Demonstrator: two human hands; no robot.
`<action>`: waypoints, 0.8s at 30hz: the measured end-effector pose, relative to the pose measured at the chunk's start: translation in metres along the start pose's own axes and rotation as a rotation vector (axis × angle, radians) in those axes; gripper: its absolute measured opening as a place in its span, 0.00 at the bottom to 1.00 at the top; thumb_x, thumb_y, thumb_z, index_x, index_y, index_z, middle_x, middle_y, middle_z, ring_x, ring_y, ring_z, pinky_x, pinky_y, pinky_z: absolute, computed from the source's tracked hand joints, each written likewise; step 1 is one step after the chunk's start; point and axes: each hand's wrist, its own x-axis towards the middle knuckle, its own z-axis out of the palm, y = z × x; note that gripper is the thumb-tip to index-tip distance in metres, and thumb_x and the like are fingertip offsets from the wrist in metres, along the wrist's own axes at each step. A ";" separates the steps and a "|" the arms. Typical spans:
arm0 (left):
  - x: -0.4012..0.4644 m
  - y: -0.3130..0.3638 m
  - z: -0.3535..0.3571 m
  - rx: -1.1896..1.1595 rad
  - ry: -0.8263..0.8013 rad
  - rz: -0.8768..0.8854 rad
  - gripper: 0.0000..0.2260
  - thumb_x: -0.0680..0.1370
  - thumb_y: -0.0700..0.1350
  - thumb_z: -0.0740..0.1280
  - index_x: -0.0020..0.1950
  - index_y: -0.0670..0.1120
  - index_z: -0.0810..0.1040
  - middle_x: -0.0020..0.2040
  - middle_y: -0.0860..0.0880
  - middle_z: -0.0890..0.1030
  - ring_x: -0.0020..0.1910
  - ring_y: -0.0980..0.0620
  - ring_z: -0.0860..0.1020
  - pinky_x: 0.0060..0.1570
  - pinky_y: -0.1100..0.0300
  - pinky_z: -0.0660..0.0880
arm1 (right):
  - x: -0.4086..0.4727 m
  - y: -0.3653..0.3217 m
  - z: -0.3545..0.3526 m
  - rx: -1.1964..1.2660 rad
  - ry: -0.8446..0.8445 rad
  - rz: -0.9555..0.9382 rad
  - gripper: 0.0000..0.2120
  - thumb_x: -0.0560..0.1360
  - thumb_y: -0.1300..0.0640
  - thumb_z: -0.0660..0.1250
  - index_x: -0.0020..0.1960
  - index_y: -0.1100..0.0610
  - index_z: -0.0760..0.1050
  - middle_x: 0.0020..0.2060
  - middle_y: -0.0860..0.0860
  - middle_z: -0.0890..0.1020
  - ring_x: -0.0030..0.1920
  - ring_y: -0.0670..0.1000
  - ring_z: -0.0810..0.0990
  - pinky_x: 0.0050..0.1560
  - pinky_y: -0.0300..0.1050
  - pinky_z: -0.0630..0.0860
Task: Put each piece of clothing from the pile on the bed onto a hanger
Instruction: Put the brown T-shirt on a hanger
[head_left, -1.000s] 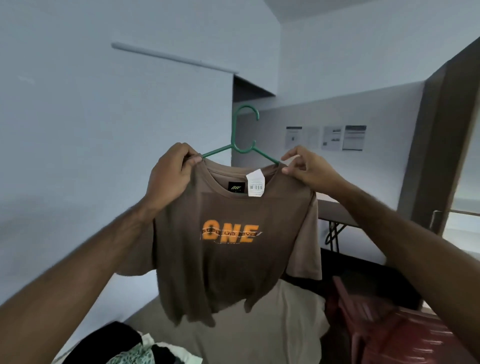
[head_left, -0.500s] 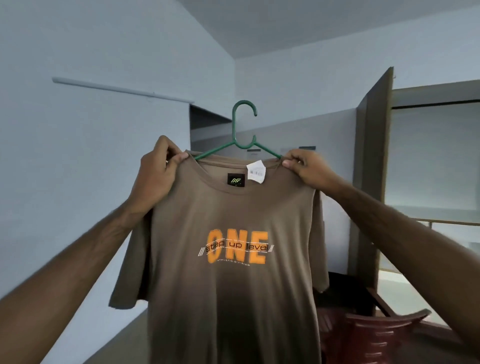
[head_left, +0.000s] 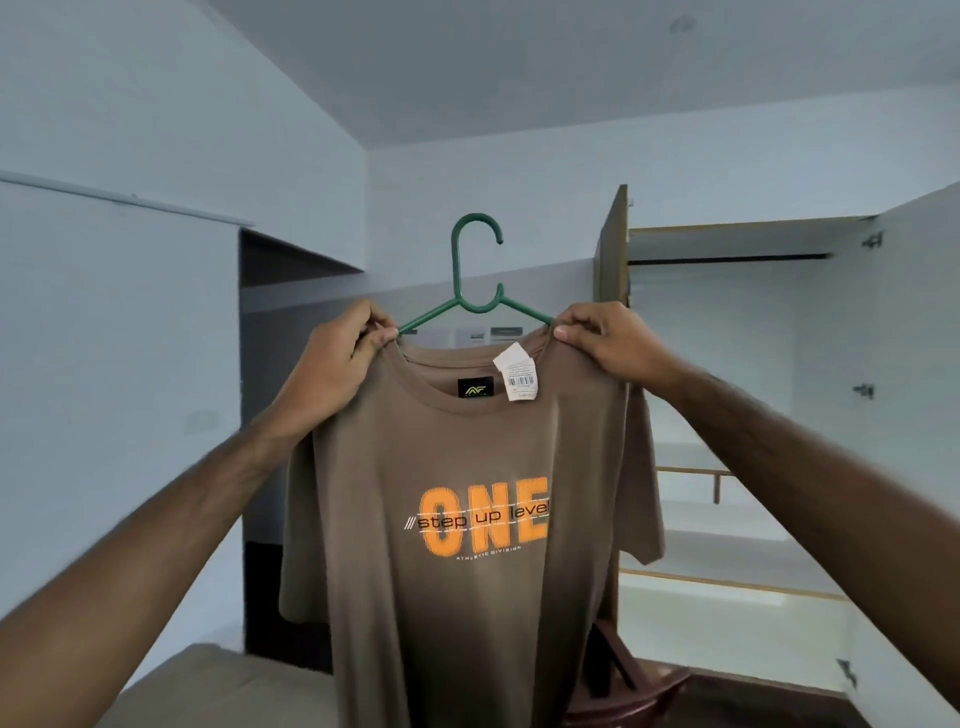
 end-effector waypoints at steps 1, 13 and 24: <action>0.008 0.002 0.017 -0.008 -0.011 0.001 0.02 0.82 0.41 0.65 0.53 0.47 0.77 0.46 0.55 0.81 0.47 0.67 0.77 0.47 0.74 0.69 | 0.002 0.015 -0.007 -0.005 0.001 0.001 0.08 0.81 0.55 0.66 0.53 0.54 0.83 0.46 0.49 0.85 0.49 0.48 0.83 0.53 0.49 0.78; 0.102 -0.054 0.248 -0.003 -0.132 0.195 0.08 0.81 0.44 0.67 0.55 0.41 0.79 0.46 0.56 0.75 0.45 0.63 0.72 0.47 0.68 0.67 | 0.036 0.206 -0.046 -0.171 0.039 0.110 0.07 0.82 0.53 0.65 0.49 0.53 0.80 0.41 0.46 0.81 0.43 0.44 0.78 0.39 0.33 0.68; 0.219 -0.069 0.464 -0.124 -0.282 0.173 0.12 0.81 0.59 0.59 0.43 0.53 0.68 0.36 0.54 0.77 0.36 0.54 0.77 0.37 0.52 0.72 | 0.090 0.394 -0.096 -0.336 0.161 0.300 0.08 0.82 0.53 0.65 0.49 0.54 0.80 0.40 0.47 0.81 0.42 0.47 0.77 0.39 0.37 0.69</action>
